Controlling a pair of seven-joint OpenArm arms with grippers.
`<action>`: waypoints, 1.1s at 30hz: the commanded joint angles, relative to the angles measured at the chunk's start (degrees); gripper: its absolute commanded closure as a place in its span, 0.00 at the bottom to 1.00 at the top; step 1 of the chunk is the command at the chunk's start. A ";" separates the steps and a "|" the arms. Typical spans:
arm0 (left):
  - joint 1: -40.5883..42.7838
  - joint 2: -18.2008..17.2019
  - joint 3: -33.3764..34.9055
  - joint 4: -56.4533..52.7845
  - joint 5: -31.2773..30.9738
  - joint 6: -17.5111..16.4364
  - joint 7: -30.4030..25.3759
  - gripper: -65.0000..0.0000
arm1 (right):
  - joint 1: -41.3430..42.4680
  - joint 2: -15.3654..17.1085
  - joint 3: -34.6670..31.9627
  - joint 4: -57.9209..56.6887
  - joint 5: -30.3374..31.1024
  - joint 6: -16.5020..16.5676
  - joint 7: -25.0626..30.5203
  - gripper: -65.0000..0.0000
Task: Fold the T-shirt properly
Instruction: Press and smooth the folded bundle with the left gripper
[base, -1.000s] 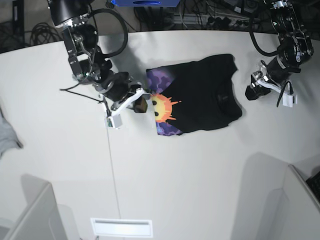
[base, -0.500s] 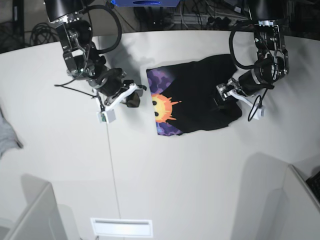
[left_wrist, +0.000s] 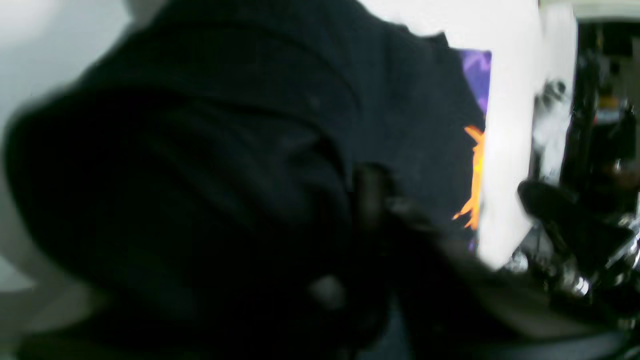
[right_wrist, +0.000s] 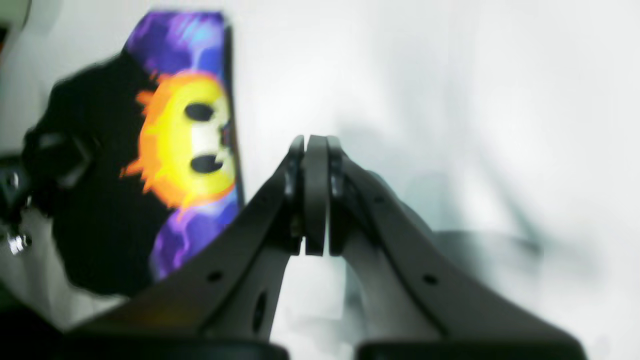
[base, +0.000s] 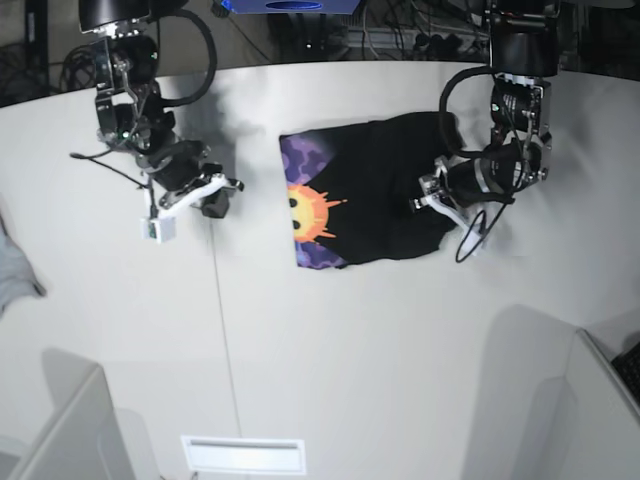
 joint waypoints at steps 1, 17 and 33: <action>-0.71 -1.45 1.47 -0.94 2.78 1.34 2.20 0.90 | -0.15 0.52 1.55 1.02 0.18 0.60 0.77 1.00; -28.32 -8.57 53.25 -4.72 7.17 1.17 2.29 1.00 | -7.53 0.26 22.30 0.67 0.10 0.60 0.51 1.00; -34.38 1.27 68.37 -3.93 35.74 -16.68 1.76 1.00 | -13.77 -5.54 29.15 0.67 -0.34 0.60 0.95 1.00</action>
